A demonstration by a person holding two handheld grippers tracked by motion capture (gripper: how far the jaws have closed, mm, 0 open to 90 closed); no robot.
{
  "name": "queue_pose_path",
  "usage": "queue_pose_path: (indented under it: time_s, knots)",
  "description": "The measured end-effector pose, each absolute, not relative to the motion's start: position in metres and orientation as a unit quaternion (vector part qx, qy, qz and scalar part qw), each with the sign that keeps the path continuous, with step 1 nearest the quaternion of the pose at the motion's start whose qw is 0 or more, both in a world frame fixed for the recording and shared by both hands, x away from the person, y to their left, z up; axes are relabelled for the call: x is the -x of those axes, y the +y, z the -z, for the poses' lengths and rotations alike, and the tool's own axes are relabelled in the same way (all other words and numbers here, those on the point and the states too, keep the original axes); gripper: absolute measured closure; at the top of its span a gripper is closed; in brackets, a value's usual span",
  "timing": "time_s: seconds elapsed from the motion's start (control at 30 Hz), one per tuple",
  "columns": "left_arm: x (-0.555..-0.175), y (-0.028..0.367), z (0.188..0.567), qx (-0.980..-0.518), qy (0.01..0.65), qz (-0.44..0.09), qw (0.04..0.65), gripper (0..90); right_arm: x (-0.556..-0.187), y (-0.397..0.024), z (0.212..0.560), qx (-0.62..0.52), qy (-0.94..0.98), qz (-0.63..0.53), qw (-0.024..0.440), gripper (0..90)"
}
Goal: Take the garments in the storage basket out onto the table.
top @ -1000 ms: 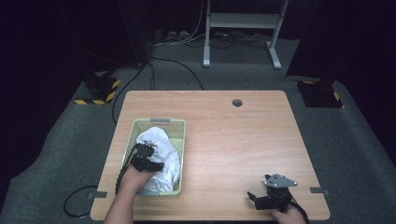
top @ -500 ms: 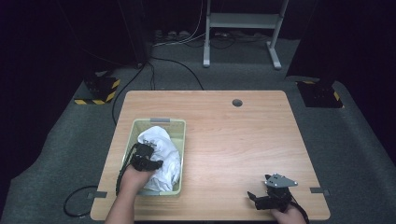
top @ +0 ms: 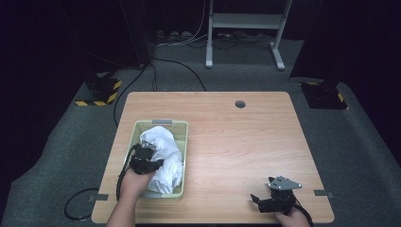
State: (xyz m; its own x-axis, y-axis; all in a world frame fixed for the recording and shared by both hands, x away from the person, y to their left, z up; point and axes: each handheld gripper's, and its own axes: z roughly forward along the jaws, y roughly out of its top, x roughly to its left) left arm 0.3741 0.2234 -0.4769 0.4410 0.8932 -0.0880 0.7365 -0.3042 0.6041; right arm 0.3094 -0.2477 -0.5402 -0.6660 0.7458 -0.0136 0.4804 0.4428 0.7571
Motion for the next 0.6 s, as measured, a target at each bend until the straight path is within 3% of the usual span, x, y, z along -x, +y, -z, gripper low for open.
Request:
queue_pose_path:
  time_s: [0.6]
  knots:
    - [-0.349, 0.229, 0.459, -0.767, 0.495, -0.183, 0.365, 69.3, -0.309, -0.247, 0.540, -0.368, 0.831, -0.376, 0.177, 0.9]
